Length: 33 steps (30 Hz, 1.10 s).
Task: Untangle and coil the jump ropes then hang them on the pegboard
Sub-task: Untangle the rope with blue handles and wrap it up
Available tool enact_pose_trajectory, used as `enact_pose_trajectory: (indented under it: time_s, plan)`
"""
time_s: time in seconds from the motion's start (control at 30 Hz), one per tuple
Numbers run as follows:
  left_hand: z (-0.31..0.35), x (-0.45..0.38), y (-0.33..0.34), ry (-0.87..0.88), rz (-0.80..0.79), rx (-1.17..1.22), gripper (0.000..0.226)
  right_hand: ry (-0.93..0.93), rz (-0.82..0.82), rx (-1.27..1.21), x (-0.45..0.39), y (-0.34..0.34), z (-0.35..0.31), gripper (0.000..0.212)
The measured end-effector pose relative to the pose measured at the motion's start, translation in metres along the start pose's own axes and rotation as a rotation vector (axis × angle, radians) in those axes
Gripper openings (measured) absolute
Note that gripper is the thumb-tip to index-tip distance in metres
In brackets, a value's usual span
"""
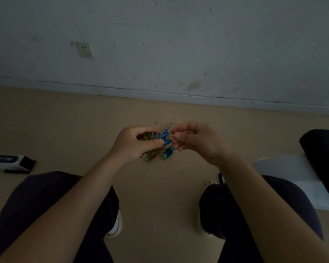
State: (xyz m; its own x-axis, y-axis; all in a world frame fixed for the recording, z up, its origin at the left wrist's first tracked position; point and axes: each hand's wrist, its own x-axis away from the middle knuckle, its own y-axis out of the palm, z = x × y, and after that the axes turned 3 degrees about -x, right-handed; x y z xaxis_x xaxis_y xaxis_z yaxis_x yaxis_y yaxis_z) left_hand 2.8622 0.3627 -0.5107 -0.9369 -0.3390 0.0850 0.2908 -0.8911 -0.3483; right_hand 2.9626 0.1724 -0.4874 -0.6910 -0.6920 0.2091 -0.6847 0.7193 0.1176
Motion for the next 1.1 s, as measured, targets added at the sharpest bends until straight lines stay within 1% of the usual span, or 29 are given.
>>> enact_pose_trajectory:
  time_s: [0.17, 0.3, 0.4, 0.5, 0.57, 0.7, 0.8, 1.1]
  plan:
    - [0.001, 0.001, 0.002, 0.023, -0.007, 0.009, 0.025, -0.053, 0.028, 0.078, -0.001, 0.002, 0.003, 0.005]
    - [0.001, 0.001, 0.002, 0.043, -0.014, 0.023, 0.027, -0.117, 0.092, 0.149, -0.001, 0.009, 0.004, 0.008]
    - [0.001, 0.002, 0.002, 0.035, -0.020, 0.022, 0.030, -0.153, 0.153, 0.205, 0.001, 0.011, 0.003, 0.004]
    - [0.002, 0.002, 0.002, 0.035, -0.010, 0.010, 0.029, -0.195, 0.154, 0.326, 0.002, 0.014, 0.003, 0.013]
    - [0.002, 0.002, 0.002, 0.039, 0.001, -0.006, 0.027, -0.185, 0.119, 0.375, 0.004, 0.016, 0.003, 0.014]
    - [0.001, 0.002, 0.002, 0.067, -0.018, -0.013, 0.027, -0.144, 0.103, 0.319, 0.004, 0.015, 0.004, 0.013]
    - [0.000, 0.004, 0.003, 0.083, -0.036, -0.022, 0.028, -0.129, 0.096, 0.329, 0.004, 0.014, 0.004, 0.013]
    - [0.003, 0.002, 0.006, 0.140, -0.063, -0.028, 0.032, -0.157, 0.155, 0.427, 0.002, 0.018, 0.006, 0.020]
